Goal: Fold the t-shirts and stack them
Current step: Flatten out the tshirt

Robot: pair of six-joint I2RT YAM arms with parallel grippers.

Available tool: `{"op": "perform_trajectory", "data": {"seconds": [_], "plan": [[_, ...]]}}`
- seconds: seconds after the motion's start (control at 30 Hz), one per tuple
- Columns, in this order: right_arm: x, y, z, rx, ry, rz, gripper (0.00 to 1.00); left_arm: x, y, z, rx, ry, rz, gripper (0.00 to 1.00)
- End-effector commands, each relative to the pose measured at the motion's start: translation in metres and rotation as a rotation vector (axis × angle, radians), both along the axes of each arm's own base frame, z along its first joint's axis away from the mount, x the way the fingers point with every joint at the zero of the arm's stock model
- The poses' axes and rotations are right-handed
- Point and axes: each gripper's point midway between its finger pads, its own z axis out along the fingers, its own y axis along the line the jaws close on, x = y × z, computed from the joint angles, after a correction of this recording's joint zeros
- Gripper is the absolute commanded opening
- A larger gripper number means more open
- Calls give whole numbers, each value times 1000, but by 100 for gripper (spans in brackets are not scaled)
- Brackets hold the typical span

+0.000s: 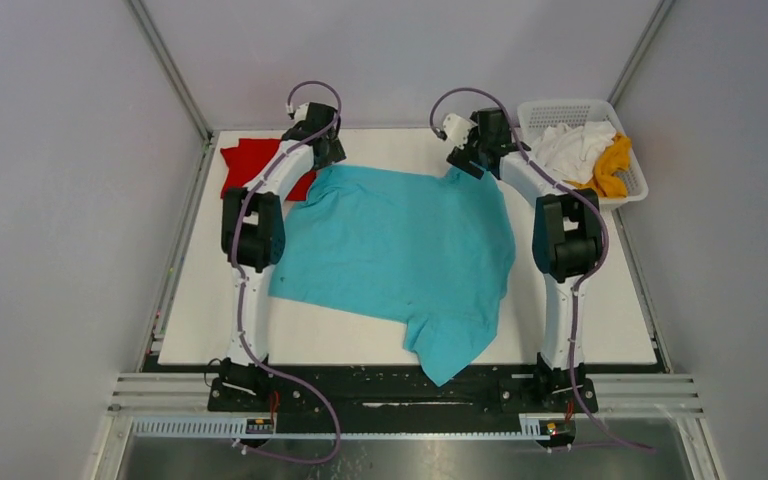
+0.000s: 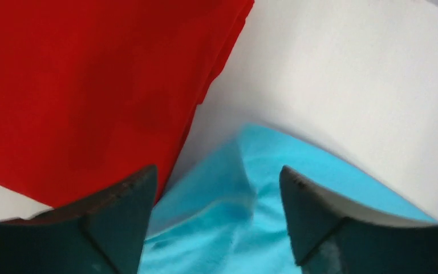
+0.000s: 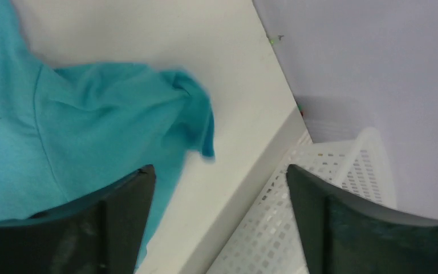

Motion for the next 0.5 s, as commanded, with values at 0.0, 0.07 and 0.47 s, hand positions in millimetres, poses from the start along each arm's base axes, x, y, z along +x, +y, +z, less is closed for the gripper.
{"op": "perform_trajectory", "data": {"seconds": [0.0,0.07,0.47], "plan": [[40,12,97,219,-334,-79,99,12,-1,56,-40,-100,-2,95],[28,13,119,365,-387,-154,100,3,-7,69,-81,-125,-21,99],[-145,3,74,974,62,-852,100,-107,-23,95,-228,-97,-106,99]]}}
